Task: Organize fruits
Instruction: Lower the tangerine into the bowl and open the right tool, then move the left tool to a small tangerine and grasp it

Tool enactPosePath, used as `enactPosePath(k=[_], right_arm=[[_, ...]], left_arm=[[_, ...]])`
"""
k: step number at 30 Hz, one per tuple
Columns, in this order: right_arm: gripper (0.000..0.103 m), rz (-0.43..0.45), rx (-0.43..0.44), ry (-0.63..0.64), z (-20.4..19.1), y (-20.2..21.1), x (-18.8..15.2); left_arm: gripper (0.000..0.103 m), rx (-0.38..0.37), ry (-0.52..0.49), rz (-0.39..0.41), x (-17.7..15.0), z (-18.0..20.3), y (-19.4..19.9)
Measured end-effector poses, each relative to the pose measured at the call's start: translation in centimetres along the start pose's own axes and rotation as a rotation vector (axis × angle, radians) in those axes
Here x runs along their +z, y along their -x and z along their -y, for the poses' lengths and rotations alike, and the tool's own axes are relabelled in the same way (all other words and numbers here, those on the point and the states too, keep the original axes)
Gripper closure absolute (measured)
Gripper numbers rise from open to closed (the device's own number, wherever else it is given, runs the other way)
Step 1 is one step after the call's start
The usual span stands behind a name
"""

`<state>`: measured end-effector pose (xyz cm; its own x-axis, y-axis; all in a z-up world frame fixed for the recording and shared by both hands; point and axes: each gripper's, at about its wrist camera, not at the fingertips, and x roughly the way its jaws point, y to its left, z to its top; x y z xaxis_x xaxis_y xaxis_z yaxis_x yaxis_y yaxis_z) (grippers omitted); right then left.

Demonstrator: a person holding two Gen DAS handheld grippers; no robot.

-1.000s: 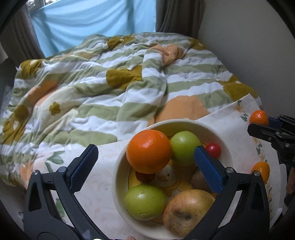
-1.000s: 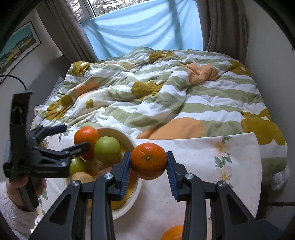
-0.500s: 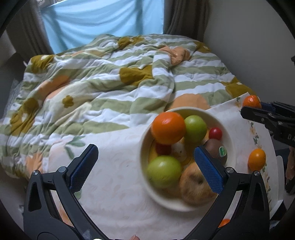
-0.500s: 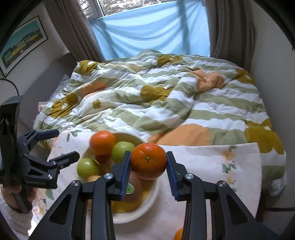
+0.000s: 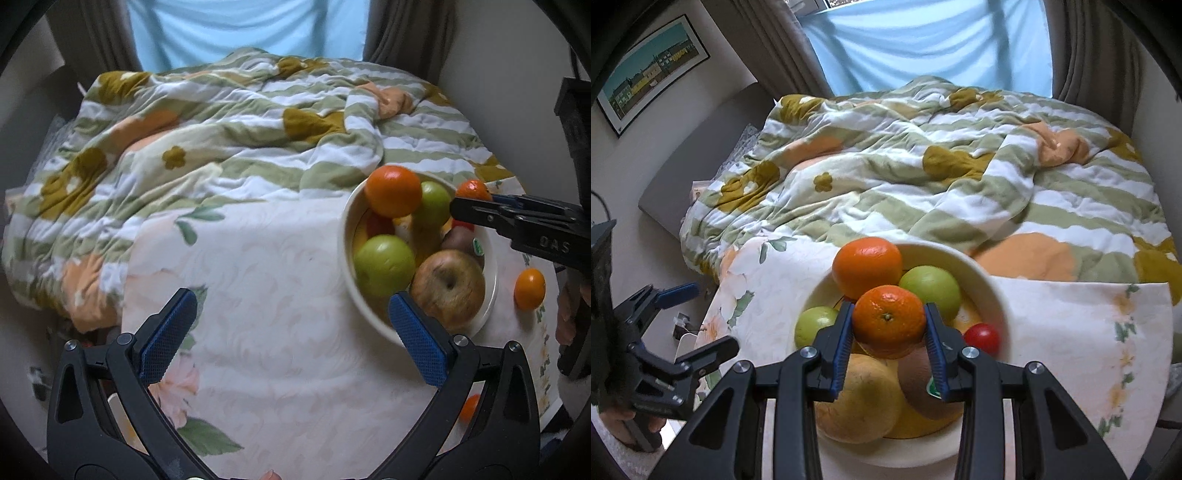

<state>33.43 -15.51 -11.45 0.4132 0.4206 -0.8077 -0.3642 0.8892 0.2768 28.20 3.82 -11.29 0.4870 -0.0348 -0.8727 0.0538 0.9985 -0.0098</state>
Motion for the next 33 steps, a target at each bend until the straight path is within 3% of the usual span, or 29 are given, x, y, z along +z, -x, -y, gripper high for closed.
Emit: enactPosePath(k=[8, 10, 12, 16, 18, 30, 33], right_arm=[[0.068, 0.013, -0.018, 0.023, -1.0, -0.8, -0.7], [0.051, 0.015, -0.009, 0.021, -1.0, -0.8, -0.6], [0.016, 0.035, 0.002, 0.026, -1.2, -0.4, -0.7], [0.012, 0.055, -0.014, 0.044, -1.4, -0.1, -1.0], [0.0, 0.067, -0.027, 0.049, -1.6, 0.2, -1.3], [0.0, 0.106, -0.068, 0.048, -3.1, 5.7, -2.3], [0.0, 0.117, -0.117, 0.022, -3.5, 8.3, -3.0]], left_arm=[[0.0, -0.001, 0.039, -0.017, -1.9, -1.0, -0.2], [0.0, -0.004, 0.046, -0.02, -2.2, -1.1, 0.0], [0.0, -0.003, 0.052, -0.02, -2.6, -1.1, 0.1], [0.0, -0.004, 0.064, -0.024, -3.0, -1.1, 0.4], [0.0, -0.001, 0.065, -0.023, -3.2, -1.1, 0.8], [0.0, 0.014, 0.032, 0.043, -3.5, -0.4, 6.4], [0.0, 0.025, 0.018, 0.063, -3.6, -0.2, 8.2]])
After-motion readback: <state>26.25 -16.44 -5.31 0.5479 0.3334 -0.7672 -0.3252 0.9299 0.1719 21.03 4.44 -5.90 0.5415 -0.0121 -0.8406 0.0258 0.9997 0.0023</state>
